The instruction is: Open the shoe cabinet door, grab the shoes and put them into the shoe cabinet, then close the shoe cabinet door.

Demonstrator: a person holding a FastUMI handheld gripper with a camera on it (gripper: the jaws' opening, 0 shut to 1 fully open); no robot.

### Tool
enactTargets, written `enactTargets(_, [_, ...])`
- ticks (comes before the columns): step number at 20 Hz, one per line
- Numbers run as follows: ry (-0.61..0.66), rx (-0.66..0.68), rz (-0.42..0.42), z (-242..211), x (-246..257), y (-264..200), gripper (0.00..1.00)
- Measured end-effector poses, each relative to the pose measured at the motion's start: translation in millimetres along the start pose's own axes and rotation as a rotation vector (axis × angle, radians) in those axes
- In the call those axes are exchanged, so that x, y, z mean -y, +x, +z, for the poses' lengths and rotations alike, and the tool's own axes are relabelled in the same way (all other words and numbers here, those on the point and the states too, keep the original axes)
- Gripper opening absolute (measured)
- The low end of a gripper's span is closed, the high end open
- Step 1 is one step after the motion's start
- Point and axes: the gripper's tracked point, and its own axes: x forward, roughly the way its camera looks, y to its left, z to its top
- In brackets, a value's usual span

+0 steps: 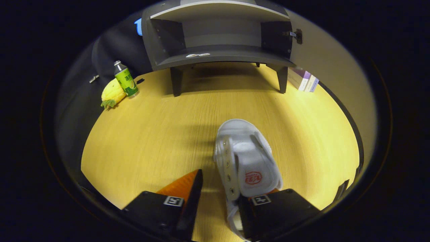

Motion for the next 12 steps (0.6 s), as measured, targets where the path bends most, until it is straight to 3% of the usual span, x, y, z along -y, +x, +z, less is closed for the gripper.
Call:
enactTargets(3, [0.021, -0.018, -0.006, 2.7, 3.2, -3.6, 0.24])
enactTargets(5, [0.029, -0.034, 0.000, 2.2, -1.5, -6.0, 0.24])
enactTargets(6, [0.020, -0.039, 0.008, -1.0, -1.0, 0.1, 0.10])
enactTargets(12, [0.061, -0.043, 0.047, 6.9, 1.3, -5.1, 0.06])
